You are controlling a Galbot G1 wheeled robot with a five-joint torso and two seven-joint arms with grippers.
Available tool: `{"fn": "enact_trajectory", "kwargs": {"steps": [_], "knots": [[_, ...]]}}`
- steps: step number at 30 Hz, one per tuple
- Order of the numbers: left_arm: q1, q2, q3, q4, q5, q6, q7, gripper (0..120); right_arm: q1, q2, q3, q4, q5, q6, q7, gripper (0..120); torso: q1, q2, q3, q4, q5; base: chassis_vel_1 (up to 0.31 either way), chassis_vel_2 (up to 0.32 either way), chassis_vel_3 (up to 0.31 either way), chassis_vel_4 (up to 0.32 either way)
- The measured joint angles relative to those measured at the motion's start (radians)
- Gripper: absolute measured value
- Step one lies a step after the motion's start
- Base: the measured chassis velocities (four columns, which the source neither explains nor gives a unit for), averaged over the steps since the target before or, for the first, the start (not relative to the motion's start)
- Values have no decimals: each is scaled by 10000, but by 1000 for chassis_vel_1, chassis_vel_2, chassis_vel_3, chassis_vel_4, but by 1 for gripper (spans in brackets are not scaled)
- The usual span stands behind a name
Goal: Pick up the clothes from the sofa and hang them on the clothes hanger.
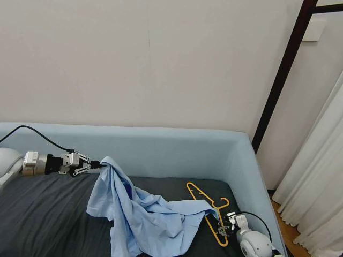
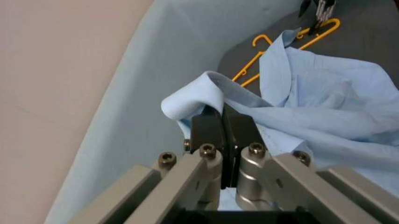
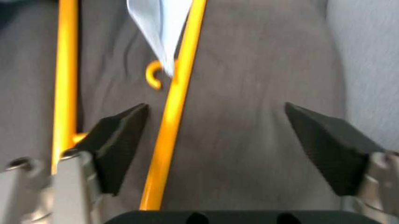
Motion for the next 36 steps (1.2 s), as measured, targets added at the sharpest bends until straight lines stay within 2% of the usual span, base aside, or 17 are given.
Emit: {"fn": "enact_trajectory", "kwargs": {"steps": [3,4,8,9,12,15,16,18,19,21,25,30,36], "knots": [[23,-1,-10,-1,3,-35,-18,0,-54,68,-20,-113,-130,-19,-78,66,-1,0,0,1,0,0,0,0,0],[23,-1,-10,-1,3,-35,-18,0,-54,68,-20,-113,-130,-19,-78,66,-1,0,0,1,0,0,0,0,0],[51,-1,-21,35,3,-69,-54,0,-35,164,-25,-303,-178,-83,-253,49,-1,1,-1,5,-2,0,0,0,0],[51,-1,-21,35,3,-69,-54,0,-35,164,-25,-303,-178,-83,-253,49,-1,1,-1,5,-2,0,0,0,0],[51,-12,-21,44,3,-75,-64,0,-18,171,-17,-300,-94,-232,-355,36,-1,1,-1,3,-2,0,0,0,0],[51,-16,-17,52,3,-79,-68,0,-15,170,-5,-279,-40,-331,-405,29,-1,1,-1,2,-2,0,0,0,0],[47,-17,-10,72,5,-86,-73,0,-13,163,4,-267,20,-394,-440,21,-1,1,-1,3,-1,0,0,0,0],[41,-18,5,94,9,-102,-76,0,-13,154,8,-262,87,-422,-452,16,-1,0,-1,3,-1,0,0,0,0],[12,-25,39,139,17,-125,-80,0,-22,132,21,-244,179,-425,-442,10,-1,0,-1,2,-1,0,0,0,0],[-12,-38,63,163,22,-140,-89,0,-42,118,26,-193,246,-386,-375,6,-1,1,0,2,0,0,0,0,0],[-53,-75,93,178,29,-154,-127,0,-119,54,94,78,455,-191,13,6,0,0,1,-2,4,0,0,0,0],[-38,-81,92,107,33,-162,-128,0,-176,-218,487,1060,615,551,1492,6,0,0,2,-5,-1,0,0,0,0],[43,-94,42,29,33,-175,-128,0,-121,-502,776,1847,689,973,1965,6,0,0,1,0,-2,0,0,0,0]]}}
